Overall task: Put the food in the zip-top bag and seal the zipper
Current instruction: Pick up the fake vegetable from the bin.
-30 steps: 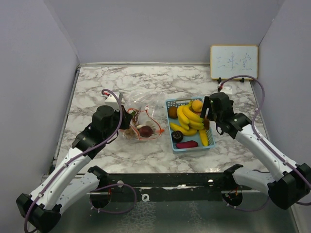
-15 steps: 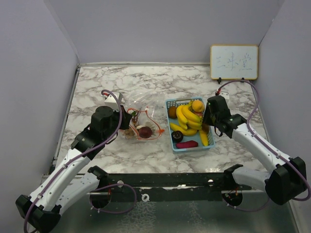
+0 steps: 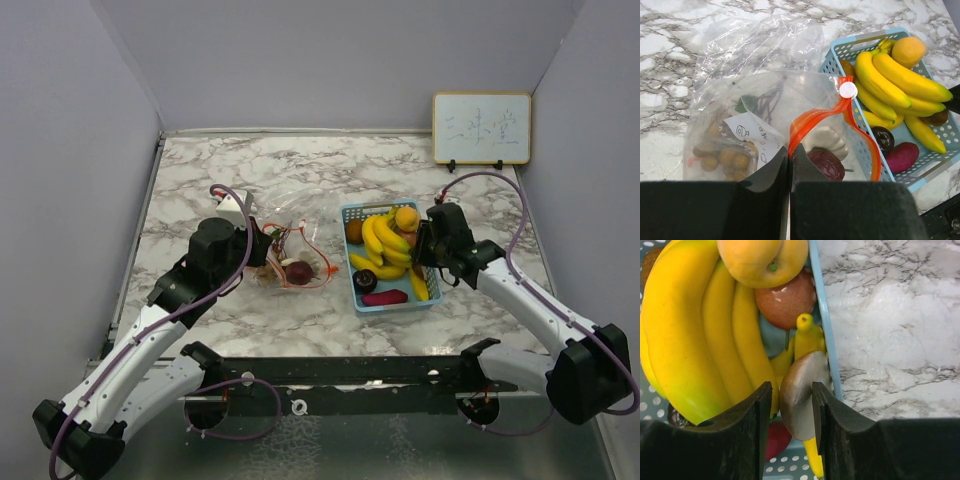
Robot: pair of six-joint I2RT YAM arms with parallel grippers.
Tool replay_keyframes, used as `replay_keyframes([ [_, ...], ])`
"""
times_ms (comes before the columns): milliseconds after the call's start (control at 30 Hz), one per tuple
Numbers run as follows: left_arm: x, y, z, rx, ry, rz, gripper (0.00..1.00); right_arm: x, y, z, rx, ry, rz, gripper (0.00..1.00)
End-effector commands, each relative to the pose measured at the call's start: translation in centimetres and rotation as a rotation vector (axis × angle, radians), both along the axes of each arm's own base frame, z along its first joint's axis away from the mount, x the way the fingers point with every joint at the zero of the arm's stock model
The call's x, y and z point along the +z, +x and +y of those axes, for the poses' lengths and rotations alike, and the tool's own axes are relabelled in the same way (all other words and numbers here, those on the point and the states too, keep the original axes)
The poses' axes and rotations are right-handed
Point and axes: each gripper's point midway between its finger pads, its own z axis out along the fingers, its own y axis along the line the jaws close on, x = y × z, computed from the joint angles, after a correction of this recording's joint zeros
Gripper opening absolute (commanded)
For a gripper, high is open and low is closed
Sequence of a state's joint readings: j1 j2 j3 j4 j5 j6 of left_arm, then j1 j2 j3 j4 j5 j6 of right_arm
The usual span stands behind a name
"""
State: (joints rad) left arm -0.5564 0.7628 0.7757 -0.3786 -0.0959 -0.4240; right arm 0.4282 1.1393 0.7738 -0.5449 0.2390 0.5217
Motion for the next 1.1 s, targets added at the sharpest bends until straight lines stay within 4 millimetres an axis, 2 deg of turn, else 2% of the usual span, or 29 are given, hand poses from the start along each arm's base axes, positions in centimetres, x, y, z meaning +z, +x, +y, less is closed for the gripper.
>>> replay_keyframes([
  [0,0.4,0.1,-0.2,-0.006,-0.008,-0.016,0.00,0.3,-1.0,1.2,0.072,0.065,-0.007,0.37],
  [300,0.5,0.0,0.1,0.001,-0.007,-0.018,0.00,-1.9,-1.6,0.3,0.043,0.022,0.037,0.33],
  [400,0.6,0.0,0.3,0.009,-0.004,-0.022,0.00,-1.8,-1.4,-0.2,0.018,0.001,0.027,0.24],
  [467,0.7,0.0,0.3,0.010,-0.004,-0.024,0.00,-0.8,-1.0,-0.5,0.006,-0.006,-0.003,0.11],
  [533,0.7,0.0,0.3,0.011,-0.004,-0.022,0.00,1.0,-0.7,-0.8,-0.003,-0.008,-0.050,0.03],
  [567,0.7,0.0,0.3,0.010,-0.002,-0.020,0.00,2.1,-0.5,-1.0,-0.004,-0.007,-0.080,0.02],
  [667,0.9,0.1,0.2,0.010,-0.006,-0.021,0.00,6.9,-0.1,-0.3,0.039,0.046,-0.202,0.02],
  [800,1.1,0.2,0.0,0.007,-0.014,-0.023,0.00,13.8,-0.4,2.1,0.180,0.163,-0.372,0.02],
  [867,1.1,0.2,0.0,0.007,-0.020,-0.020,0.00,17.1,-0.8,3.9,0.282,0.240,-0.461,0.02],
  [933,1.0,0.2,-0.1,0.006,-0.025,-0.016,0.00,19.6,-1.7,6.4,0.424,0.334,-0.532,0.02],
  [1000,0.9,0.2,-0.3,0.004,-0.032,-0.011,0.00,21.0,-2.9,9.3,0.576,0.455,-0.554,0.02],
  [1067,0.9,0.2,-0.5,-0.002,-0.039,-0.008,0.00,21.2,-4.3,12.3,0.712,0.562,-0.559,0.02],
])
